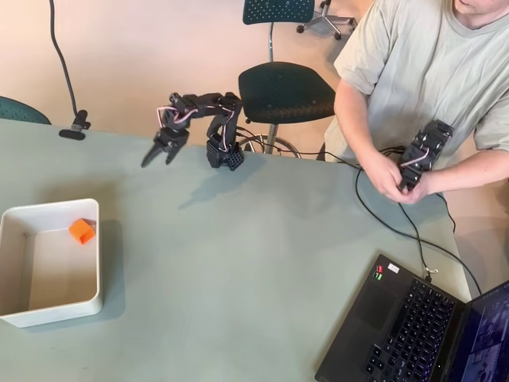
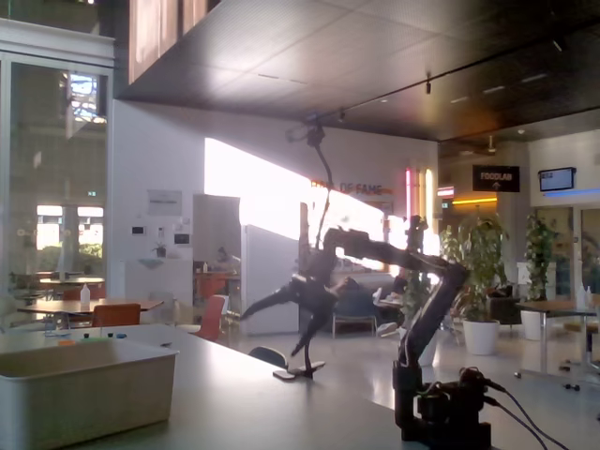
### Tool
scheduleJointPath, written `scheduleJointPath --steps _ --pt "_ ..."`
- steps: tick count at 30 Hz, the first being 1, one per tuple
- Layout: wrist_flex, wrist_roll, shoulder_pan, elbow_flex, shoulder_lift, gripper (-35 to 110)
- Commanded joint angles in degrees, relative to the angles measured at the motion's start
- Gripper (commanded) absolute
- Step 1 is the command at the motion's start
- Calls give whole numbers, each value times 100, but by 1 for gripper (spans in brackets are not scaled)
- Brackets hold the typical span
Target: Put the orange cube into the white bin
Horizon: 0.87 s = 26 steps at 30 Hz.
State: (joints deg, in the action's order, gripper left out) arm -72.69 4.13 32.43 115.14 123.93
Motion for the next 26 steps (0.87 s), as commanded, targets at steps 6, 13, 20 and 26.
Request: scheduleJointPath --steps 6,13,20,26 --pt "1626 62 -466 3261 3006 63" --pt "1635 633 -606 4175 3560 60" --pt "1635 1283 -624 4579 3621 37" --pt "1635 1230 -624 4597 3744 20"
